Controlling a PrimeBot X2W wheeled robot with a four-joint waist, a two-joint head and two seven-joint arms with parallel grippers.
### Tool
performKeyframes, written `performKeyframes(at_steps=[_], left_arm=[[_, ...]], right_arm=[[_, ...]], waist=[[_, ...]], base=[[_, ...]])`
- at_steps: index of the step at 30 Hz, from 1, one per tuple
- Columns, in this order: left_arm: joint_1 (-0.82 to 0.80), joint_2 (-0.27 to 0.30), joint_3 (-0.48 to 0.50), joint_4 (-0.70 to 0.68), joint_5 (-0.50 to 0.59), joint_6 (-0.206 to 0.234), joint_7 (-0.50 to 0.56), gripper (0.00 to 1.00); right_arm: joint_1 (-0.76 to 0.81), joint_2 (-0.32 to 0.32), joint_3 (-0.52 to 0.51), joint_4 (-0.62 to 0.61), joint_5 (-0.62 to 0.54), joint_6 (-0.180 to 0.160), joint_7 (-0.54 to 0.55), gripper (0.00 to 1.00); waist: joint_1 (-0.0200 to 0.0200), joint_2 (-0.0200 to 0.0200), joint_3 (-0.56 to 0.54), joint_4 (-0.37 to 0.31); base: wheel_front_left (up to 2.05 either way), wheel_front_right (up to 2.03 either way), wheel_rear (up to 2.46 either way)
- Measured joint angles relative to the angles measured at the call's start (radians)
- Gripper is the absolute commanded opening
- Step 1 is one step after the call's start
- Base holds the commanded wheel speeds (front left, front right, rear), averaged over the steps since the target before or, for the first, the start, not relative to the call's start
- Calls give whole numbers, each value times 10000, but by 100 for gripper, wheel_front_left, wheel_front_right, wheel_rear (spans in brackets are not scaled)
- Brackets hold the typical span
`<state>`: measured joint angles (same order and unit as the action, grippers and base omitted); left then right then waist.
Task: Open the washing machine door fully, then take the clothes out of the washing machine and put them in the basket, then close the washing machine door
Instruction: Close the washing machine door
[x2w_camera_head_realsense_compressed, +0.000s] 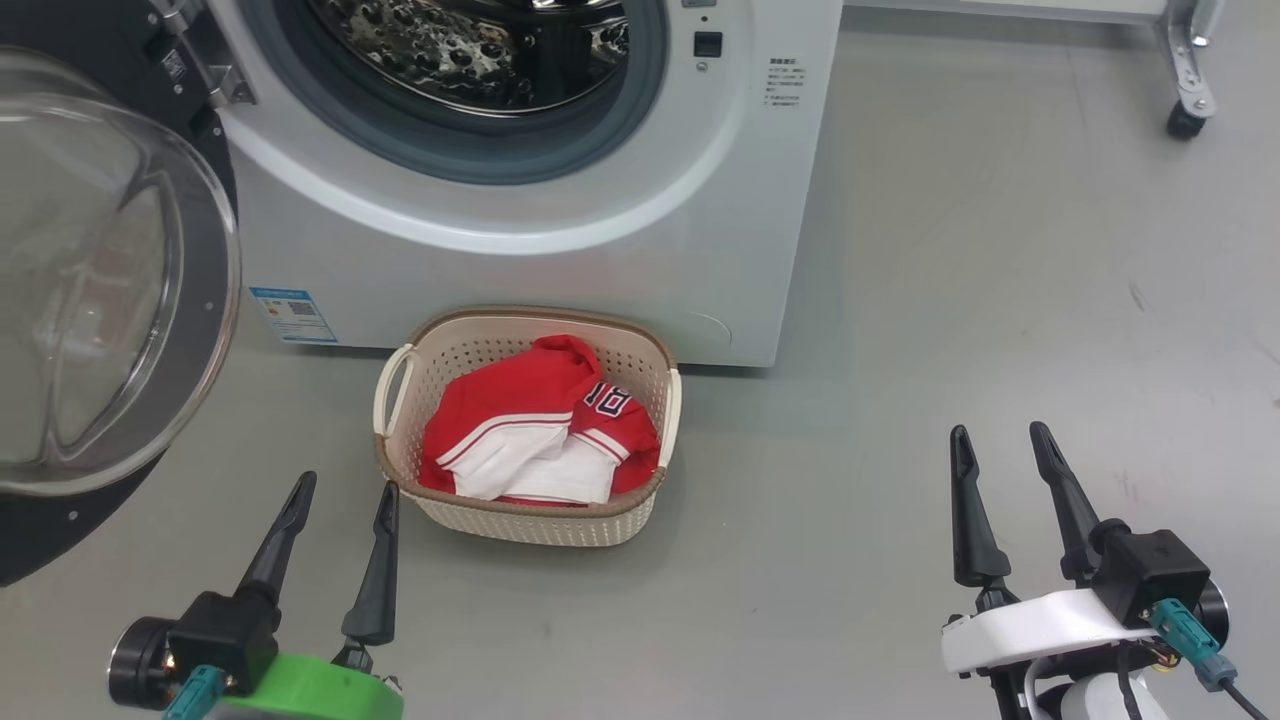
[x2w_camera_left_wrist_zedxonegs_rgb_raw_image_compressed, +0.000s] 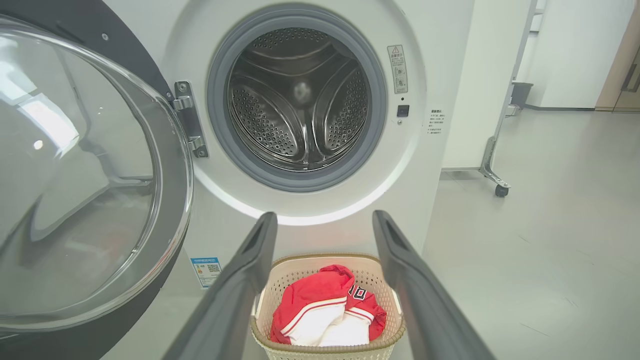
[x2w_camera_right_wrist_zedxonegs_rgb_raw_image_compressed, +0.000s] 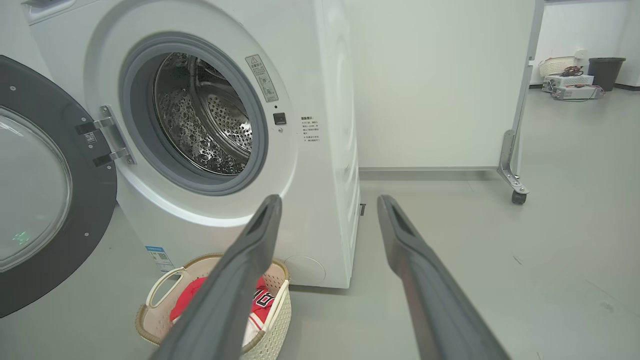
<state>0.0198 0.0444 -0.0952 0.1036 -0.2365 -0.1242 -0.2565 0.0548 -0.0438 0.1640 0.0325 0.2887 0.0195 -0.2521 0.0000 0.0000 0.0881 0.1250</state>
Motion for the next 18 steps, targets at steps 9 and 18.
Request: performKeyframes(at_steps=[9, 18], left_arm=[[-4, 0, -6, 12, -173, 6, 0, 100], [-3, 0, -15, 31, -173, 50, 0, 100]], right_arm=[[12, 0, -15, 29, -23, 148, 0, 100], [65, 0, -17, 100, -38, 236, 0, 100]], waist=[[0, 0, -24, 1000], [0, 0, -150, 2191]], base=[[0, 0, 0], [0, 0, 0]])
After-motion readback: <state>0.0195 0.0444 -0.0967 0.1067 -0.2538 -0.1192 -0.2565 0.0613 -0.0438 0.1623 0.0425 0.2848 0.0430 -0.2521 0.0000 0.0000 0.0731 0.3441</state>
